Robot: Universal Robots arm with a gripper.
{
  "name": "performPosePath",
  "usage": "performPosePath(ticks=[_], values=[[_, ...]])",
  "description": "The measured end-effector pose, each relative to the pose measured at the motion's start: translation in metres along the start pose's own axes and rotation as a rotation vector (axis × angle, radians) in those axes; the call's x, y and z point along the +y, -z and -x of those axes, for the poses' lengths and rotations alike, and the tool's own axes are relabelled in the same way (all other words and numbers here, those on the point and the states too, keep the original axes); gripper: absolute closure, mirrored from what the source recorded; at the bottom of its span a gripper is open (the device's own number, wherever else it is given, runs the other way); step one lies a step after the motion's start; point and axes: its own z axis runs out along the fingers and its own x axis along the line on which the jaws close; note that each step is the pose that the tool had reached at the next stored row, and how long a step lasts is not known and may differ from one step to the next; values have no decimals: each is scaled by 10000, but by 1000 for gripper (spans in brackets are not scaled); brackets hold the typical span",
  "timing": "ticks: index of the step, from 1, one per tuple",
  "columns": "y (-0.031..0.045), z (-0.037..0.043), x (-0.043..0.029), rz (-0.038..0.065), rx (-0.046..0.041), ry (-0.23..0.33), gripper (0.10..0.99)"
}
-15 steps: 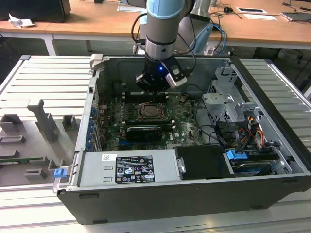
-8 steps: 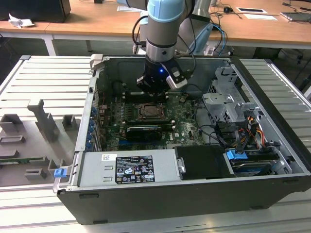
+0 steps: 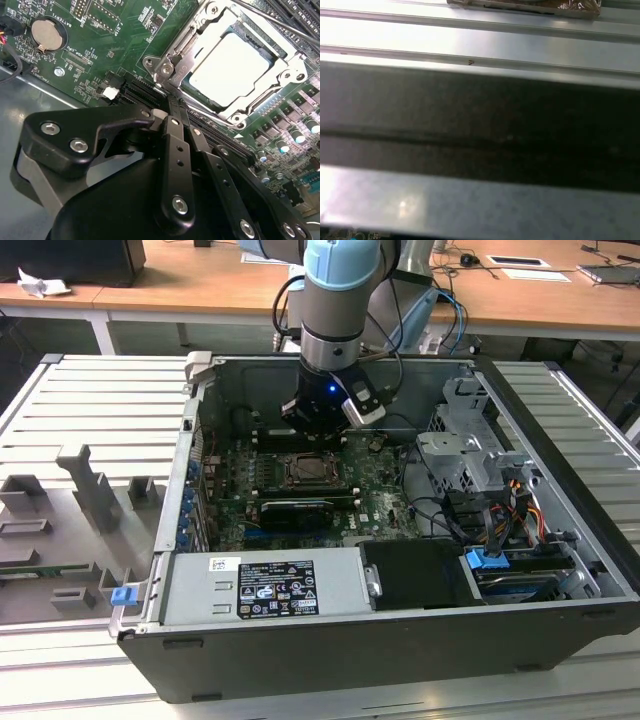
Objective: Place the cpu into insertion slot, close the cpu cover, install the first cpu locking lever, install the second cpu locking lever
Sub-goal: 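Install the first cpu locking lever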
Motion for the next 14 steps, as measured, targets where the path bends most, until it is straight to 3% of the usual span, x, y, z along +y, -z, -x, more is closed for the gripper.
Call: performPosePath(ticks=[9, 14], values=[[17, 1, 2, -8, -2, 1, 980], [7, 1, 0, -123, 12, 0, 980]])
